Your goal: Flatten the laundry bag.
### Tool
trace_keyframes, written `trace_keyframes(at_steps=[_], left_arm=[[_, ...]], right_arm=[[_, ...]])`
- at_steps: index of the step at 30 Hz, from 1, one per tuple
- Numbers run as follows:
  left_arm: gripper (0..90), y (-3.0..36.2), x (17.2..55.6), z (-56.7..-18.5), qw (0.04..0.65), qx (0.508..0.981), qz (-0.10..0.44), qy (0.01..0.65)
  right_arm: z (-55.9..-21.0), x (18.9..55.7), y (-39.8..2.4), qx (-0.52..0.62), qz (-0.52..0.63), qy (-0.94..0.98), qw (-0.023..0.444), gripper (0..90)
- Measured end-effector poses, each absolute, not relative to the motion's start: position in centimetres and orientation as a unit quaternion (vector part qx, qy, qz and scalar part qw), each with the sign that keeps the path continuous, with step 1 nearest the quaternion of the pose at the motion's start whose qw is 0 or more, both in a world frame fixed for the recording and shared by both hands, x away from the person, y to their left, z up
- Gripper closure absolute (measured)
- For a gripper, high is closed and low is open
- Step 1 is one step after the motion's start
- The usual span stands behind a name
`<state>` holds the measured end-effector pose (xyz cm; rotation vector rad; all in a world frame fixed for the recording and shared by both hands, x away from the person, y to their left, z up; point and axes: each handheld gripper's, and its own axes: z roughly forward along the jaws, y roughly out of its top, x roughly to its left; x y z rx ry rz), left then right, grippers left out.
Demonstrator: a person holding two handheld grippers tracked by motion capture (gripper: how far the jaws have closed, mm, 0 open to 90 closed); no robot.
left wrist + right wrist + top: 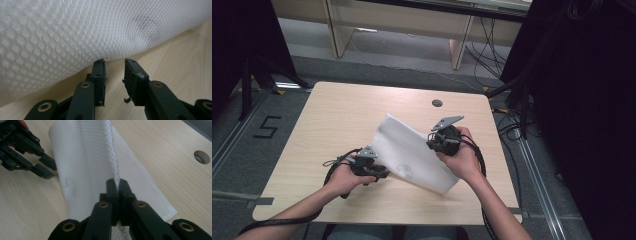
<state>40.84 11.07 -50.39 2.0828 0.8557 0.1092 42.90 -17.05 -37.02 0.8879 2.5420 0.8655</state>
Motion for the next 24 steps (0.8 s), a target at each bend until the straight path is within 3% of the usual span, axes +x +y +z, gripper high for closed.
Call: trace_keyframes(at_steps=[24], left_arm=[[66.3, 14.6, 41.1, -49.2, 0.432, 0.812, 0.032, 0.391]], right_arm=[[-36.6, 40.5, -16.9, 0.240, 0.324, 0.900, 0.162, 89.8]])
